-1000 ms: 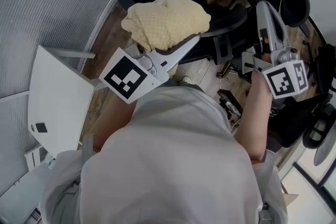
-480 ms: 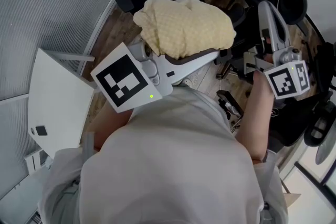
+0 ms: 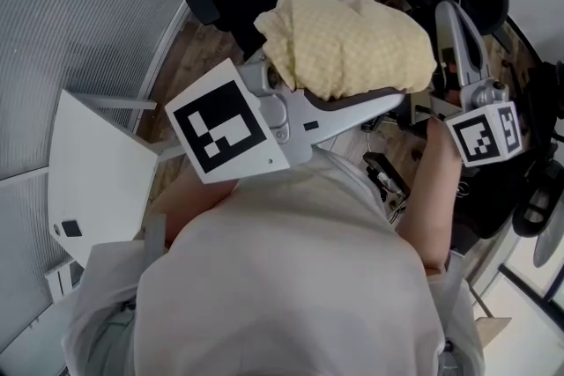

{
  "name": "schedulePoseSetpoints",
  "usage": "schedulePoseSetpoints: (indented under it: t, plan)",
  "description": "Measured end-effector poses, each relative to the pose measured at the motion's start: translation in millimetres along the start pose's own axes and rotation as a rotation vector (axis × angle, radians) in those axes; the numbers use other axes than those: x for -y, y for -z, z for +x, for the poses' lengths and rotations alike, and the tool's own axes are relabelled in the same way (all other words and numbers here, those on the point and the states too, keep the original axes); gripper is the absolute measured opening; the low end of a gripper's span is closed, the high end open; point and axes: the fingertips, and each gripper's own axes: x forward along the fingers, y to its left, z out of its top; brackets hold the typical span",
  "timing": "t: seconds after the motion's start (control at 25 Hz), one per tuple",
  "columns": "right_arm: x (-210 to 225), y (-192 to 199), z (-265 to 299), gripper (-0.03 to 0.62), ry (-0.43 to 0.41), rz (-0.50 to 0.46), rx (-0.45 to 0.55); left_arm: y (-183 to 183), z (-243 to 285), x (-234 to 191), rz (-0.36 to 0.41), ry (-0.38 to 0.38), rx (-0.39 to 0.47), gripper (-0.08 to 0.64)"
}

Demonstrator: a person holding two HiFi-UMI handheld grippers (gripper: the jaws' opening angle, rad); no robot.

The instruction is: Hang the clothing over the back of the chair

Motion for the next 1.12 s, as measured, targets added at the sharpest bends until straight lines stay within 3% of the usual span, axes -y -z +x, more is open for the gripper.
schedulePoseSetpoints:
  t: [0.28, 0.64, 0.92, 1.12]
  plan:
    - [1.7, -2.8, -6.5, 0.021, 0.013, -0.006, 0.012, 38.1, 5.0, -45.5, -0.016, -0.118, -0.064, 0.08]
    - [-9.2, 24.9, 5.5, 0.021, -0.05, 0.037, -0.08, 83.0, 1.6, -101.3, -0.027, -0.297, -0.149, 0.086]
    - [-14.5, 42.1, 20.6, 0.021, -0.084, 0.05, -0.136, 104.0, -5.9, -128.5, -0.05, -0.37, -0.211, 0.117]
    - [-18.7, 52.9, 27.8, 0.021, -0.12, 0.056, -0.178, 121.8, -3.8, -135.0, -0.059, -0.38, -0.279, 0.168]
